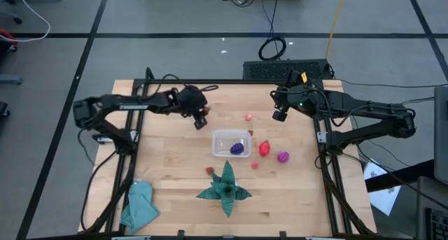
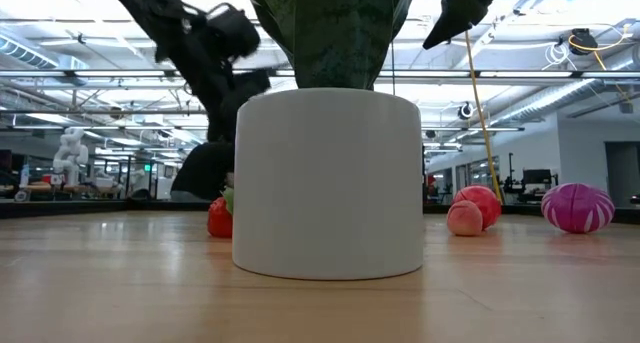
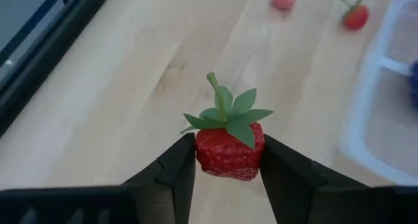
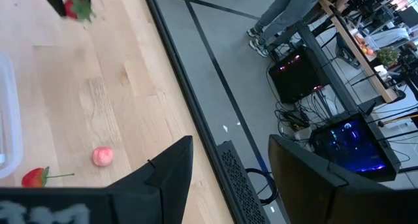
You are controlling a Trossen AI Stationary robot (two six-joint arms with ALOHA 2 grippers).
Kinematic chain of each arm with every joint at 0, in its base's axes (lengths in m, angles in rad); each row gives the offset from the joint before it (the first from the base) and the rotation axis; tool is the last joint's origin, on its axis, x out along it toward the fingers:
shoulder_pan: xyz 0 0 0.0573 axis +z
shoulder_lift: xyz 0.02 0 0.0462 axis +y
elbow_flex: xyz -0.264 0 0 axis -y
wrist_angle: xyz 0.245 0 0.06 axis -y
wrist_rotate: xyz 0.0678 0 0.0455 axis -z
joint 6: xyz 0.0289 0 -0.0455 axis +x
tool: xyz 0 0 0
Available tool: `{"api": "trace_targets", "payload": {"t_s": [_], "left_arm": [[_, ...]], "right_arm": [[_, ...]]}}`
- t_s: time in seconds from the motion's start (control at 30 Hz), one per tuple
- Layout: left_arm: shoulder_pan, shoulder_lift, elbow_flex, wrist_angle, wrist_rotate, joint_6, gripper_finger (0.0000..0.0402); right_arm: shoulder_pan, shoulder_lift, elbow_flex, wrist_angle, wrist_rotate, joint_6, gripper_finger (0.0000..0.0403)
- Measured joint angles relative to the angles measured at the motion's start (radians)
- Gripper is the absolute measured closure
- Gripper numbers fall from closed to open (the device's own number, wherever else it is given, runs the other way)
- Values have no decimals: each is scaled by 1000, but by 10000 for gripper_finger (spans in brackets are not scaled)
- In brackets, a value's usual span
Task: Pick and placing Produce into tupperware
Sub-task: Put the red strawberry into the transparent bin
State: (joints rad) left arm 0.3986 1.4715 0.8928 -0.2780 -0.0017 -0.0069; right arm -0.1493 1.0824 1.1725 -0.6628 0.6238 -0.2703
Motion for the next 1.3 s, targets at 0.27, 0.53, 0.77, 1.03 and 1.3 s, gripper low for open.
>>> {"api": "trace_targets", "payload": {"t_s": [0.27, 0.53, 0.77, 1.03, 1.3], "left_arm": [[-122, -195, 20, -71, 0, -78, 250], [-239, -151, 190, -243, 1, -101, 250], [-251, -17, 339, -408, 46, -101, 250], [-249, 134, 559, -550, 131, -95, 250], [-248, 271, 763, -666, 153, -92, 250]], "right_arm": [[0, 0, 0, 0, 0, 0, 211], [0, 0, 0, 0, 0, 19, 211], [0, 0, 0, -1, 0, 22, 211], [-1, 0, 0, 1, 4, 6, 211], [-2, 0, 0, 4, 7, -39, 211]]}}
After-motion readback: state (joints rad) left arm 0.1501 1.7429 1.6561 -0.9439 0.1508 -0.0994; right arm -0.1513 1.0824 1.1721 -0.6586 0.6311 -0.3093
